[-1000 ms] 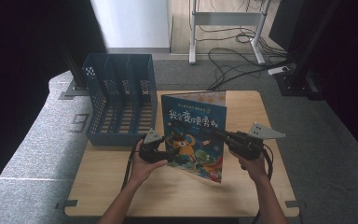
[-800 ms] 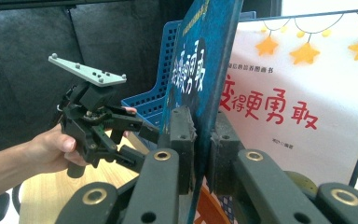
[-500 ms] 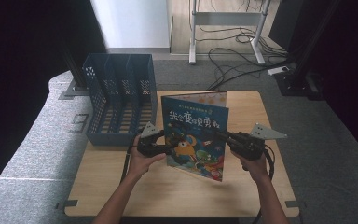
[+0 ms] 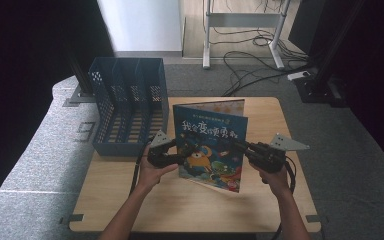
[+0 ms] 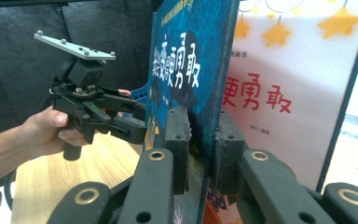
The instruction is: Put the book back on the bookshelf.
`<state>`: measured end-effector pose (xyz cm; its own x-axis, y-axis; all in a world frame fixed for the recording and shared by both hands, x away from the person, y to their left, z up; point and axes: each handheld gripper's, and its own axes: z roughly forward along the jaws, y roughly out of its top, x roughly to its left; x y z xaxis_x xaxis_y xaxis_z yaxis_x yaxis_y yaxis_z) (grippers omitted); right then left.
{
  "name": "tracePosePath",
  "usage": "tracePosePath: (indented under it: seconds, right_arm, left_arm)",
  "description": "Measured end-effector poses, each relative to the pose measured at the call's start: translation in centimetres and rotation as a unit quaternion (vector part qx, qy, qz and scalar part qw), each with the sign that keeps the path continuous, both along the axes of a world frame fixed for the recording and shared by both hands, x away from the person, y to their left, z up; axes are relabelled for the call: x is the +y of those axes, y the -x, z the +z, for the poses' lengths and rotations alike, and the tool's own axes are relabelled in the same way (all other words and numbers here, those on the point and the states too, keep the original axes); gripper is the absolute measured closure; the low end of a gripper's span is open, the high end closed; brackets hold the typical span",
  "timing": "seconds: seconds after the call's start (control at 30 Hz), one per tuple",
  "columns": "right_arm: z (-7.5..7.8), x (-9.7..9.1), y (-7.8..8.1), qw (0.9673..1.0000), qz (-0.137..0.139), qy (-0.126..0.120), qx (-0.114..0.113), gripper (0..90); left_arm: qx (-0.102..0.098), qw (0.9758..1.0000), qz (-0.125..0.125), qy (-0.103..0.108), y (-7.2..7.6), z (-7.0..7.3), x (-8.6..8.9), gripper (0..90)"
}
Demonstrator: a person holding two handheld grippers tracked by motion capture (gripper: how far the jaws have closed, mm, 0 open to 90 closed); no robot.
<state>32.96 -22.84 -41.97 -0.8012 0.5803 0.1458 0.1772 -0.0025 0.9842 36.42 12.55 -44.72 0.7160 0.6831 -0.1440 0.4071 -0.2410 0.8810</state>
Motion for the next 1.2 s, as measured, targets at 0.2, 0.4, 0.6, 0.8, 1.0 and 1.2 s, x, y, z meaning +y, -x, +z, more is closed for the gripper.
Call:
tracePosePath:
  seconds: [0.2, 0.4, 0.6, 0.8, 1.0, 1.2]
  right_arm:
    - [-0.4, -0.2, 0.0, 0.9997, -0.019, 0.011, -0.004, 74.5]
    - [-0.8, -0.2, 0.0, 0.9989, -0.04, 0.023, -0.009, 70.9]
    - [-1.1, -0.2, -0.2, 0.9979, -0.056, 0.032, -0.012, 67.4]
    - [-1.4, -0.1, -0.6, 0.9962, -0.076, 0.043, -0.009, 64.1]
    - [-1.6, 0.0, -0.9, 0.9949, -0.087, 0.051, -0.002, 61.0]
    - [-1.7, 0.0, -1.4, 0.9939, -0.1, 0.047, 0.004, 60.2]
  left_arm:
    - [-0.007, 1.0, -0.005, -0.004, 0.3, 0.0, -0.2, 32.9]
    - [-0.014, 0.9998, -0.011, -0.004, 0.7, -0.1, -0.2, 34.6]
    - [-0.019, 0.9995, -0.022, -0.009, 1.1, -0.1, 0.0, 35.3]
    - [-0.019, 0.9993, -0.031, -0.003, 1.3, -0.2, 0.2, 36.2]
    - [-0.017, 0.9994, -0.03, -0.004, 1.2, -0.4, 0.1, 36.5]
    - [-0.02, 0.9992, -0.033, -0.007, 1.4, -0.6, 0.0, 37.5]
